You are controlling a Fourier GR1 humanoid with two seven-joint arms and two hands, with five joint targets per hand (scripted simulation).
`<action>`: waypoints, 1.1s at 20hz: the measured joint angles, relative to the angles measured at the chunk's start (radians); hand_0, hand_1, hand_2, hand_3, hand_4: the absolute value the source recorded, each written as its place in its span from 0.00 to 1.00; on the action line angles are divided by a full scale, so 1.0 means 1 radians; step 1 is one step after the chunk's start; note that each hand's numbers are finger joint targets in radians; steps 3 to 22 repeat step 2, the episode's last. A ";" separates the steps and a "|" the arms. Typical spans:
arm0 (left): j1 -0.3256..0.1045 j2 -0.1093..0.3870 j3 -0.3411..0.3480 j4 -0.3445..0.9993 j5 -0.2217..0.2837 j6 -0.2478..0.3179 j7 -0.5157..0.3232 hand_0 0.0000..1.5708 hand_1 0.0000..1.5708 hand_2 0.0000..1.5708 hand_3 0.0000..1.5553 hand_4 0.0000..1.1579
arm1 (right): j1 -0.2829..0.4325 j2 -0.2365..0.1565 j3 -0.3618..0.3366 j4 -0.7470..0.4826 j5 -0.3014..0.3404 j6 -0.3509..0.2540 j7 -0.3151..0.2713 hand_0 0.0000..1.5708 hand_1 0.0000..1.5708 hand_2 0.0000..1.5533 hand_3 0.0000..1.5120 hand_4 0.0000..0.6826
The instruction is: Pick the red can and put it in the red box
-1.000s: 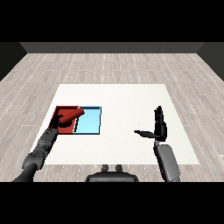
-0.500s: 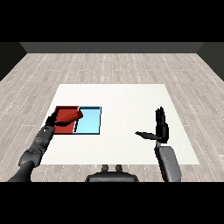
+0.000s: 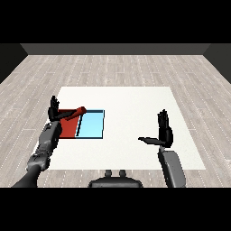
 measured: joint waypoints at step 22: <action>0.004 -0.065 0.007 -0.068 0.033 -0.055 -0.061 0.00 0.00 0.00 0.00 0.00 | 0.009 0.006 0.015 0.004 -0.017 0.026 -0.005 0.00 0.00 0.00 0.00 0.00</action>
